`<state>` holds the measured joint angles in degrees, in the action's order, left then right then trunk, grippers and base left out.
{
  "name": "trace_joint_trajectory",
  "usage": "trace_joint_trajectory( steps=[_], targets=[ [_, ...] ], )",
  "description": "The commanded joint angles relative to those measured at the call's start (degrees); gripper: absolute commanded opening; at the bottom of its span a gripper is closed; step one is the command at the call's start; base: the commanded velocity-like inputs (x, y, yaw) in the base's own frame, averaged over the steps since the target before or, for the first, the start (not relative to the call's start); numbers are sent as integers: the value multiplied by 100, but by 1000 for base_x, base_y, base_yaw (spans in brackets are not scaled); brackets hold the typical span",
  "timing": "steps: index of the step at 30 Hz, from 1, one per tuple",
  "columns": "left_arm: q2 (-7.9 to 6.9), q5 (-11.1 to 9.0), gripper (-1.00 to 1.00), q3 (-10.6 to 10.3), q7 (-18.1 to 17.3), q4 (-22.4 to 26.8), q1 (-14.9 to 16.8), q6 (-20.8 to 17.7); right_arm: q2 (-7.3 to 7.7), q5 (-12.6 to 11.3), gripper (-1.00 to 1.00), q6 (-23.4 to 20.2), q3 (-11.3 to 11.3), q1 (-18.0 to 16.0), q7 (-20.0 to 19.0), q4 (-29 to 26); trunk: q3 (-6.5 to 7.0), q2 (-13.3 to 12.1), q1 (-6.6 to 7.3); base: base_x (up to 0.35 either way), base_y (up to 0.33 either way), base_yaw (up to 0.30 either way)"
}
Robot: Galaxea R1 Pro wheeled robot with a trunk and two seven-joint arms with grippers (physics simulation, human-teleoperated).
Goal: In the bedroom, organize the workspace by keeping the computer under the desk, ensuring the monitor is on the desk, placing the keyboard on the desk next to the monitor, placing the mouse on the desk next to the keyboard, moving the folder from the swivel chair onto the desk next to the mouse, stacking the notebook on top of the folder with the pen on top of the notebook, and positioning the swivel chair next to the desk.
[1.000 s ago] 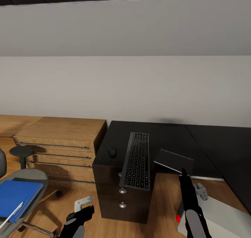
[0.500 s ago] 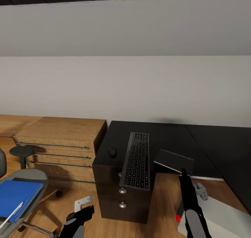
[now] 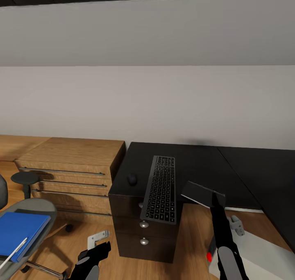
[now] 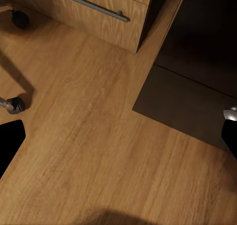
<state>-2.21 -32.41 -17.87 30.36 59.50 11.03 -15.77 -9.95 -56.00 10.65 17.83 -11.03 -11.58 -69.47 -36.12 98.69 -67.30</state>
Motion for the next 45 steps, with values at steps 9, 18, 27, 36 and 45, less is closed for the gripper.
trace_joint_trajectory(
  steps=[9, 18, 27, 36, 45],
  targets=[
    [-8, -38, 100, -23, 49, 9, 5, -20, -5, -60, 100, -1, 10, -4, -55, 3, -6, 3, 1, 0, 0, 0],
    [-8, -35, 100, -23, 49, 3, 5, -15, -5, -60, 100, -1, 10, -4, -55, 3, -6, 3, 1, -4, 0, 0],
    [0, -26, 100, -23, 47, -63, 5, -14, -5, -60, 100, -1, 10, -4, -55, 3, -6, 3, 1, -188, 0, 0],
    [-1, -21, 100, -23, 48, -68, 5, -14, -5, -60, 100, -6, 7, -4, -55, 3, -6, 3, 1, -47, 0, 0],
    [1, -20, 100, -23, 49, -69, 5, -14, -5, -60, 100, -16, 2, -4, -55, 7, -6, 3, 1, -2, 0, 0]
  ],
)
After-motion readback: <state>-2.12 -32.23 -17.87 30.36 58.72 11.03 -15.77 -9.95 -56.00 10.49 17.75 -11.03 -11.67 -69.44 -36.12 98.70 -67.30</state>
